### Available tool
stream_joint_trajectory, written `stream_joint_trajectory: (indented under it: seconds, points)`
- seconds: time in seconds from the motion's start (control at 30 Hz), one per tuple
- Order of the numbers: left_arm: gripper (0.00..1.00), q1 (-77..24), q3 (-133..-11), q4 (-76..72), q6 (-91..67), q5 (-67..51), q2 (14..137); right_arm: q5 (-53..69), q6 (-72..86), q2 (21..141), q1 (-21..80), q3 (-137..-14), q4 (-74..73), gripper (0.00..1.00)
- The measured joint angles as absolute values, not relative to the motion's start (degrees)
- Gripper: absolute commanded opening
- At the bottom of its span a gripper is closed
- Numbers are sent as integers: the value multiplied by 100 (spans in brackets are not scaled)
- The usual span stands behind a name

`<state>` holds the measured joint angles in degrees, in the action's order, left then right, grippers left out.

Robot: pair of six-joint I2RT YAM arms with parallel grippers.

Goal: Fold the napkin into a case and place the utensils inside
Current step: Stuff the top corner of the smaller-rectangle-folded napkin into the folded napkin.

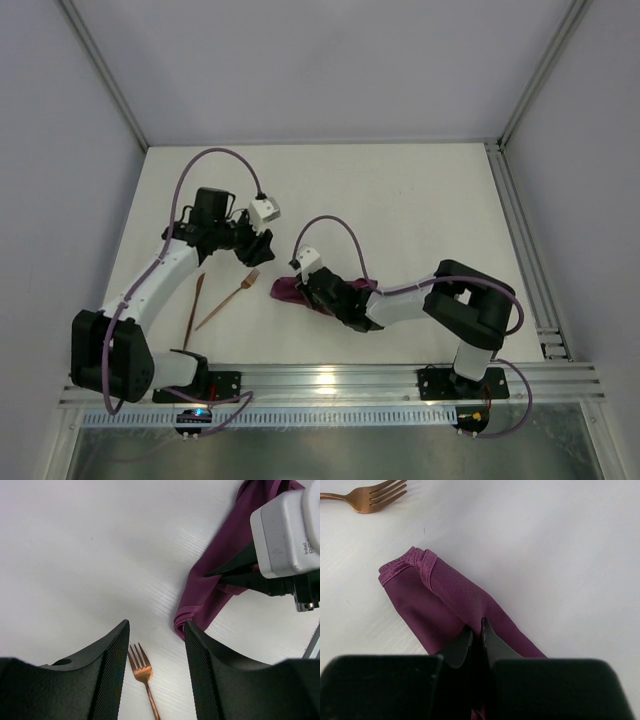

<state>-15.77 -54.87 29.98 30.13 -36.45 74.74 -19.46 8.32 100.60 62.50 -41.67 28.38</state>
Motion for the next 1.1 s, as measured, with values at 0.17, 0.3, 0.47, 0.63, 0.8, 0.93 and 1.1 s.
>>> stream_joint_trajectory:
  seconds: [0.17, 0.3, 0.47, 0.63, 0.8, 0.93, 1.1]
  points:
    - [51, -1520, -5625, 3232, 2373, -3660, 7747, -2246, 530, 10322, 6377, -4648, 2477, 3]
    - [54, -1518, -5688, 3326, 1835, -3590, 8425, -2359, 325, 10501, 6442, -4906, 2344, 3]
    - [54, -1518, -5682, 3334, 1385, -3522, 8868, -2523, 158, 10713, 6477, -5199, 2215, 3]
    - [52, -1518, -5682, 3343, 1111, -3494, 8868, -2698, -3, 10816, 6479, -5317, 2178, 3]
    - [54, -1518, -5688, 3334, 598, -3483, 8868, -2779, -148, 10971, 6484, -5454, 2180, 3]
    - [47, -1522, -5688, 3264, -54, -3470, 8868, -2781, -187, 11002, 6484, -5498, 2176, 3]
    - [48, -1525, -5684, 3081, -943, -3448, 8868, -2740, -191, 11002, 6484, -5498, 2180, 3]
